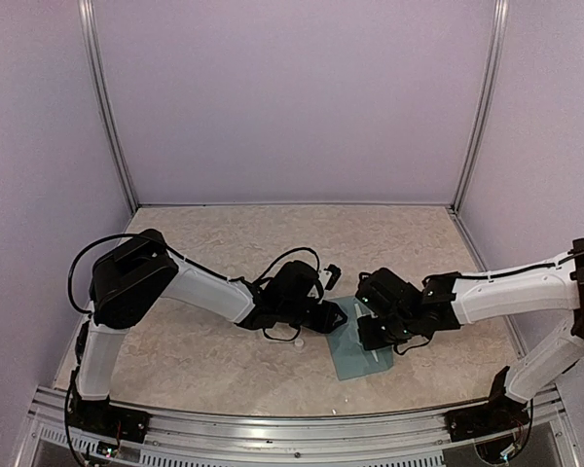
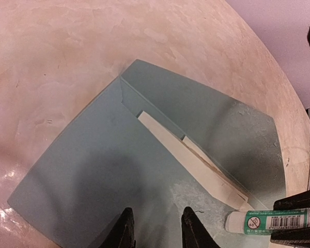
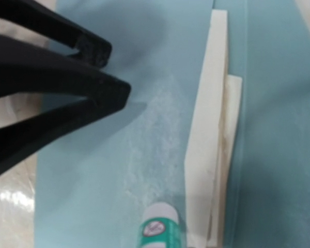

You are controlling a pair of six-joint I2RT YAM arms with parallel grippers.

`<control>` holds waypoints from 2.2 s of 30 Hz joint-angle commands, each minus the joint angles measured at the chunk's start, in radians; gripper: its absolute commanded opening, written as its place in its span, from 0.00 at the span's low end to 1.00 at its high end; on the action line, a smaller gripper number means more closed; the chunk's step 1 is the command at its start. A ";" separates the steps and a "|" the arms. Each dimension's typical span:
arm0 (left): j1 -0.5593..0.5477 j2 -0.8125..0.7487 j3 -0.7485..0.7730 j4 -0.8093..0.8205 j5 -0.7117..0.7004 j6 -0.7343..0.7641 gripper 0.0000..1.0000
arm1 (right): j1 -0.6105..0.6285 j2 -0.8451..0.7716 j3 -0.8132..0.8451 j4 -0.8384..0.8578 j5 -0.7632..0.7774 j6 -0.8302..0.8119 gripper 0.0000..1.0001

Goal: Place the letter into the envelope and seal it

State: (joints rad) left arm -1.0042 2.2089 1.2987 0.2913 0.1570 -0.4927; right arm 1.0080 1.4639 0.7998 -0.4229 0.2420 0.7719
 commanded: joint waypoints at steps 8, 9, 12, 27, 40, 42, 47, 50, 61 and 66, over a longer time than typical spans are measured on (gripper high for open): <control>0.013 0.020 -0.001 -0.069 -0.003 -0.003 0.30 | 0.009 0.068 0.026 0.011 0.054 -0.014 0.00; 0.012 0.020 -0.001 -0.069 -0.002 -0.003 0.30 | 0.009 0.076 0.032 0.010 0.061 -0.015 0.00; 0.013 0.021 0.001 -0.070 -0.001 -0.001 0.29 | 0.004 0.099 0.051 0.009 0.076 -0.024 0.00; 0.013 0.023 -0.001 -0.072 0.004 -0.001 0.29 | -0.050 0.176 0.097 0.058 0.110 -0.084 0.00; 0.014 0.011 -0.015 -0.066 -0.015 -0.009 0.29 | -0.076 0.177 0.105 0.115 0.128 -0.097 0.00; 0.013 -0.010 -0.021 -0.064 -0.038 -0.012 0.29 | -0.082 0.142 0.107 0.124 0.142 -0.098 0.00; 0.013 -0.123 -0.055 -0.054 -0.145 -0.037 0.34 | -0.106 0.015 0.105 0.185 0.198 -0.122 0.00; 0.010 -0.221 -0.090 -0.041 -0.200 -0.055 0.41 | -0.127 -0.059 0.096 0.246 0.220 -0.159 0.00; -0.007 -0.557 -0.223 0.172 -0.175 -0.350 0.76 | -0.123 -0.425 -0.194 0.905 0.046 -0.373 0.00; -0.009 -0.607 -0.247 0.363 -0.068 -0.506 0.83 | -0.093 -0.520 -0.312 1.157 -0.019 -0.425 0.00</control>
State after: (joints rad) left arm -1.0073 1.6173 1.0710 0.4709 -0.0067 -0.8314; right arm 0.8902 0.9966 0.5495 0.4385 0.2989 0.4213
